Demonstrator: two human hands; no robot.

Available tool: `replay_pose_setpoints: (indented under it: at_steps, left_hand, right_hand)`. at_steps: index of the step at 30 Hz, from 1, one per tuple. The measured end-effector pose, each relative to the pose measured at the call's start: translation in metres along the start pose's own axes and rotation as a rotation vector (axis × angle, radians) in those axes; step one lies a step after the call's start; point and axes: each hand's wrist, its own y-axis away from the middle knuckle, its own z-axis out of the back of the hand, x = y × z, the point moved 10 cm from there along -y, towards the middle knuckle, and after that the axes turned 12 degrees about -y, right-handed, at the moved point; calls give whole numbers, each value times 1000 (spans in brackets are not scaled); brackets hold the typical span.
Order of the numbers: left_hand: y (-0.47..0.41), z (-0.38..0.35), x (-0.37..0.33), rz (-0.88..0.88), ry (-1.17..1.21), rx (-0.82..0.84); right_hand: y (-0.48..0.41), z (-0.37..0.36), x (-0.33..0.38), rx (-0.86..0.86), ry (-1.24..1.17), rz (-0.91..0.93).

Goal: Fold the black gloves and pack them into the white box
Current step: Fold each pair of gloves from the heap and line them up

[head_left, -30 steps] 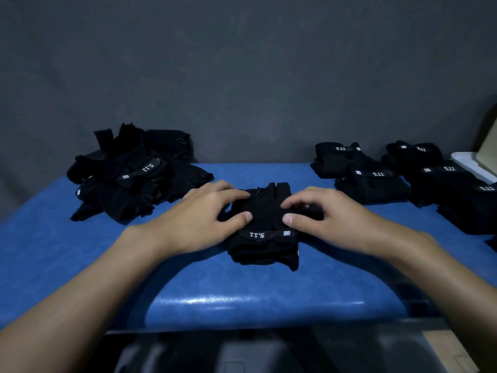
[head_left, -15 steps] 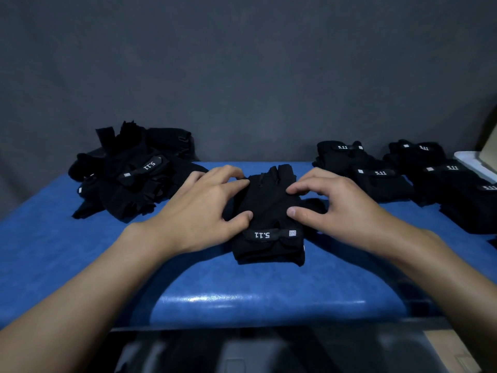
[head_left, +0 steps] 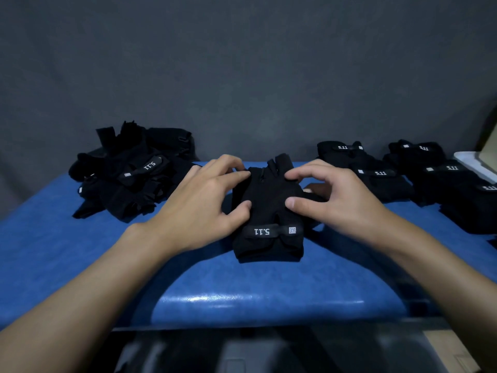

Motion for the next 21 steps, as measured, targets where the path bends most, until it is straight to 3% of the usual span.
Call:
replay_pose_setpoints:
  at_steps: [8, 14, 21]
  left_hand:
    - [-1, 1, 6, 61, 165, -47]
    - [0, -15, 20, 155, 258, 15]
    - [-1, -20, 22, 195, 418, 86]
  right_hand:
    - [-6, 2, -12, -10, -96, -37]
    - [-6, -7, -10, 51, -88, -23]
    - [-7, -4, 1, 43, -253, 26]
